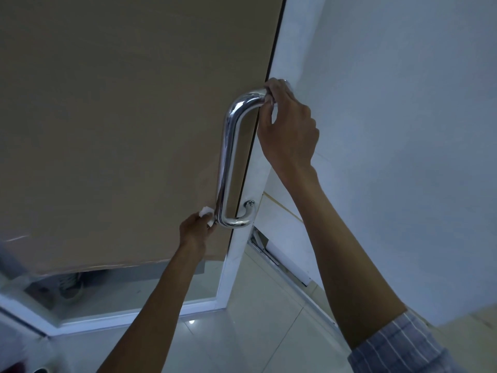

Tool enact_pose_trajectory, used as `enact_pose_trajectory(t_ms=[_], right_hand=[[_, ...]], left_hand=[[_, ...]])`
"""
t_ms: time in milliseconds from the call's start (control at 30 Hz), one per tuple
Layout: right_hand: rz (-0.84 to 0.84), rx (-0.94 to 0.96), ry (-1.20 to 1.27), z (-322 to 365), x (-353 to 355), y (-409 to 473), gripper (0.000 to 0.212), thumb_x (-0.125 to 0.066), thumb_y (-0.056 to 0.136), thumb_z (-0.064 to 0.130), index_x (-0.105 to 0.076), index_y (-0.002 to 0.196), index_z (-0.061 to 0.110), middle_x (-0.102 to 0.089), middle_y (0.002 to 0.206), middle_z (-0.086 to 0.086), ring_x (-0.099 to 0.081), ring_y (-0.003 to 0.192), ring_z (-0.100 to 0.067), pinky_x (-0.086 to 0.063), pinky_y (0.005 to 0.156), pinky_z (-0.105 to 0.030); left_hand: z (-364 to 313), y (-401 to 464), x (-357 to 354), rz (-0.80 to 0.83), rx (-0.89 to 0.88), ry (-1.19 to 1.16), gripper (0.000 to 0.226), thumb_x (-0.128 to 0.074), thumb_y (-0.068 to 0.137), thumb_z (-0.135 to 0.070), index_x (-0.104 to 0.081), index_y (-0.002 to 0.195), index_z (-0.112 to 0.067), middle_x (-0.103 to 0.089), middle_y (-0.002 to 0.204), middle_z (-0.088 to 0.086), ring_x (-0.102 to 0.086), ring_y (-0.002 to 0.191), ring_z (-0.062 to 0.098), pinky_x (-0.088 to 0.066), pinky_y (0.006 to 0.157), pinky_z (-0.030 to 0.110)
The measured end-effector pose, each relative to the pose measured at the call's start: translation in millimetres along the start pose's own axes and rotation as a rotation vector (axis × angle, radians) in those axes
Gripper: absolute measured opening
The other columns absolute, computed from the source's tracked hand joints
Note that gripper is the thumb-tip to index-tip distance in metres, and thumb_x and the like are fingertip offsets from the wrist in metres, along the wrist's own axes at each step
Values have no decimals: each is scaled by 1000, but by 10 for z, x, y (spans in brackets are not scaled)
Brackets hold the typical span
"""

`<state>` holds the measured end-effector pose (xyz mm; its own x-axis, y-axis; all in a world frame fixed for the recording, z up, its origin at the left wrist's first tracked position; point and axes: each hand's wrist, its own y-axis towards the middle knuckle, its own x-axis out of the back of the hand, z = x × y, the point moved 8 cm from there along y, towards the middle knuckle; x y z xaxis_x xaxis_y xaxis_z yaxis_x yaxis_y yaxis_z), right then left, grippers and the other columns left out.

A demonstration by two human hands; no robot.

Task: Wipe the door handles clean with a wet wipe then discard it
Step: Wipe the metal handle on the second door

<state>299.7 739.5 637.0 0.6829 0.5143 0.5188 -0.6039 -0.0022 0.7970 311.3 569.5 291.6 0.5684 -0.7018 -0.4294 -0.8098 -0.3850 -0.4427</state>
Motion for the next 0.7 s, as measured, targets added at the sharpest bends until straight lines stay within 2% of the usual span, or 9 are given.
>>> enact_pose_trajectory(t_ms=[133,200,267,367,433,500,533,600,700], right_hand=[[-10,11,2,6,-4,-5,32,-42,109,29,-64,132,27,-66,135,13,-69,88,-17,-36,68,-26],[-6,5,-1,1,-12,-3,33,-42,109,29,-64,133,27,-66,135,14,-69,88,-16,-36,69,-25],[-4,4,3,-5,-18,-4,32,-42,109,29,-64,133,27,-66,135,14,-68,86,-16,-36,69,-26],[-10,4,5,0,-15,-9,30,-42,109,28,-64,130,27,-66,133,15,-59,79,-9,-41,66,-27],[-10,-6,22,-2,-12,-14,30,-42,108,27,-64,128,27,-66,132,16,-55,77,-8,-44,66,-28],[-4,-4,24,12,-9,-16,32,-41,108,28,-63,131,27,-66,134,15,-64,82,-12,-43,69,-28],[-1,2,24,16,-14,-17,33,-40,108,29,-63,132,27,-65,135,15,-68,86,-15,-43,70,-28],[7,5,20,15,-16,-14,33,-40,109,30,-63,133,27,-65,136,16,-70,89,-17,-42,70,-27],[2,1,25,18,-9,-15,31,-41,110,28,-63,132,27,-65,137,15,-63,83,-9,-39,69,-26]], left_hand=[[-99,30,32,-40,-181,233,7,-75,92,-18,-80,88,-15,-71,78,7,-62,77,14,-55,84,34],[-230,-34,-38,-17,-293,348,14,-70,95,-23,-83,93,-19,-75,80,11,-59,69,4,-50,79,26],[-379,-136,-136,19,-389,390,17,-63,101,-18,-81,102,-18,-74,80,2,-58,66,-8,-47,74,16],[-511,-241,-209,77,-490,465,19,-58,105,-17,-77,109,-20,-74,90,-11,-62,75,-14,-44,70,3],[-482,-249,-186,107,-486,581,21,-57,106,-21,-77,110,-21,-75,97,-7,-66,89,-2,-44,72,5],[-478,-257,-173,149,-480,638,21,-57,106,-20,-77,112,-20,-76,100,-6,-67,98,6,-45,78,13],[-521,-290,-186,166,-489,611,21,-57,106,-19,-77,112,-21,-77,99,-9,-68,97,2,-45,80,15],[-682,-386,-256,192,-523,527,19,-59,106,-17,-76,112,-22,-76,95,-20,-66,91,-11,-45,83,10],[-1029,-571,-429,229,-580,480,21,-59,106,-21,-76,118,-22,-76,102,-19,-65,93,-15,-45,82,3]])
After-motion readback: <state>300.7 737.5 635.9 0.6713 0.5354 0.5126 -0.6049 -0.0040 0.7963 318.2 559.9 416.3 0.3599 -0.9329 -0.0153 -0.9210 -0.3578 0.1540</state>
